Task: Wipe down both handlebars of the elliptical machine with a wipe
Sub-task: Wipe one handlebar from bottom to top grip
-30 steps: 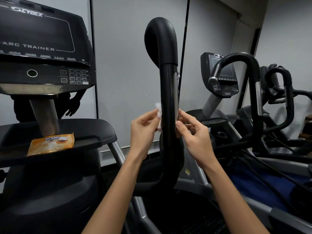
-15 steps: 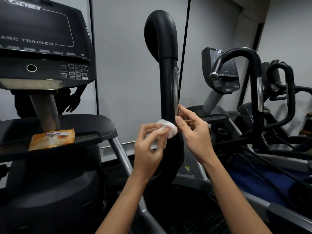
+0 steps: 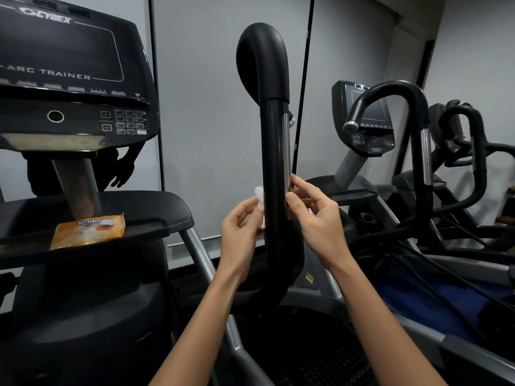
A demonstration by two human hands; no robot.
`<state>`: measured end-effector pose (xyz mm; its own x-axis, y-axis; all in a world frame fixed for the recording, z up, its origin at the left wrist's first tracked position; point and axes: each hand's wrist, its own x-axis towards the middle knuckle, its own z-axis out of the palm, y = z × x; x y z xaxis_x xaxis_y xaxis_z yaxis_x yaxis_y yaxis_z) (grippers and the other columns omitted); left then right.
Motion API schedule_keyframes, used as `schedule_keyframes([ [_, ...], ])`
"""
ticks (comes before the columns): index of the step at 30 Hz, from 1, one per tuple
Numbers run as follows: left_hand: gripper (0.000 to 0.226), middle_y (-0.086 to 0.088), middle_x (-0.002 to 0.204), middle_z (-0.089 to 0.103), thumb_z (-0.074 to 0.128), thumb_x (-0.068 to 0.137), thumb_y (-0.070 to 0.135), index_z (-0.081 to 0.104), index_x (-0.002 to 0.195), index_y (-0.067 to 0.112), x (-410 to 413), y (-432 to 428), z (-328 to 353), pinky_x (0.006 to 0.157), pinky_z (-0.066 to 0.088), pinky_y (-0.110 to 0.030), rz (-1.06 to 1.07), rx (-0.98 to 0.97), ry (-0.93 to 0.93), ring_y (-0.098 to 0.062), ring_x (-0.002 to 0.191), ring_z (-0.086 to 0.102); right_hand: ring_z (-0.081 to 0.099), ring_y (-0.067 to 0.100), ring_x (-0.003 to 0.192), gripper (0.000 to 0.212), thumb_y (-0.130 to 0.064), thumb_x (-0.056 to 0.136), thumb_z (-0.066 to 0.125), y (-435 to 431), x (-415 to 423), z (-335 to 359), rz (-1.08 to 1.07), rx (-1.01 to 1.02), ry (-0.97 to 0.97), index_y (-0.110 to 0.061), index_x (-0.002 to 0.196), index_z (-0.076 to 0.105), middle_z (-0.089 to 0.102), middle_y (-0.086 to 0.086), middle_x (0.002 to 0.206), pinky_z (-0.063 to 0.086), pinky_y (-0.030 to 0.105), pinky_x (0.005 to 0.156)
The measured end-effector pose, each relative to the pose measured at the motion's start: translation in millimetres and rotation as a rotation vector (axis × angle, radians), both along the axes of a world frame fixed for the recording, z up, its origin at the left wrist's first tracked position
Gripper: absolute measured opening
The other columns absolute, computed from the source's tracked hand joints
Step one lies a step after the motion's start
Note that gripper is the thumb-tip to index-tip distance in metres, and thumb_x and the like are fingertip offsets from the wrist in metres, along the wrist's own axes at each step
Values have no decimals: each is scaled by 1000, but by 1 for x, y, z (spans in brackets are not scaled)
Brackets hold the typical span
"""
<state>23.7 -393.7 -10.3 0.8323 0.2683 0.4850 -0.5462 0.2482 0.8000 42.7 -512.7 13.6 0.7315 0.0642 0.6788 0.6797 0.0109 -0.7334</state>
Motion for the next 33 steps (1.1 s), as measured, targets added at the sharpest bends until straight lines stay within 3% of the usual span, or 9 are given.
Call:
schedule_keyframes([
  [4, 17, 6, 85, 68, 67, 85, 11, 62, 96, 22, -5, 0, 29, 71, 52, -17, 231, -1, -138, -1, 75, 64, 64, 24, 94, 30, -15, 94, 54, -3, 2, 0, -15, 44, 24, -16, 124, 59, 63, 16, 109, 55, 34, 81],
  [9, 13, 7, 93, 61, 73, 80, 19, 65, 88, 26, -8, -2, 44, 72, 52, -18, 454, 306, -263, -4, 81, 62, 60, 16, 84, 26, -9, 92, 56, -11, -5, 8, -76, 106, -59, -25, 111, 62, 61, 8, 97, 53, 20, 71],
  [14, 27, 10, 106, 55, 60, 89, 9, 64, 116, 10, -17, -12, 37, 79, 46, -8, 384, 531, -394, 5, 92, 58, 60, 7, 80, 34, 1, 90, 54, -9, -13, 10, -100, 120, -230, -29, 102, 63, 62, 4, 95, 48, 15, 72],
  [17, 34, 2, 111, 63, 45, 94, 5, 56, 121, 22, -24, -12, 41, 86, 51, -20, 190, 375, -322, -4, 98, 63, 60, 1, 83, 32, -1, 90, 56, -9, -18, 12, -88, 52, -256, -27, 107, 61, 61, 0, 99, 47, 13, 73],
  [20, 33, -6, 104, 62, 35, 96, -4, 51, 112, 21, -26, -8, 47, 73, 56, -23, 54, 67, -226, -12, 81, 68, 60, 3, 84, 31, -13, 86, 65, -8, -17, 13, -100, -44, -231, -29, 111, 59, 58, -10, 97, 48, 15, 76],
  [22, 29, -7, 97, 58, 36, 96, -4, 52, 107, 18, -20, -2, 49, 66, 56, -22, 79, -55, -183, -9, 70, 67, 59, 6, 86, 37, -17, 82, 71, -3, -13, 13, -200, -135, -272, -19, 117, 62, 56, -9, 96, 48, 17, 78],
  [26, 21, 1, 92, 58, 48, 95, 4, 61, 99, 20, -3, 6, 51, 63, 51, -16, 218, 0, -137, -7, 74, 58, 56, 4, 84, 29, -15, 78, 74, 8, -5, 21, -416, -110, -390, -3, 104, 69, 55, -1, 95, 46, 11, 77],
  [31, 23, -8, 106, 67, 52, 95, 10, 62, 114, 6, 7, 6, 57, 84, 55, -24, 133, 88, -80, -16, 96, 65, 62, 0, 63, 6, -13, 86, 65, 8, 9, 39, -67, 175, 28, -10, 86, 71, 67, -9, 68, 48, 16, 61],
  [33, 24, -8, 106, 68, 52, 94, 10, 62, 116, 6, 7, 5, 58, 86, 54, -26, 122, 101, -83, -14, 97, 66, 65, 3, 70, 11, -9, 87, 63, 7, 15, 44, 61, 242, 135, -17, 92, 69, 71, -7, 73, 50, 19, 64],
])
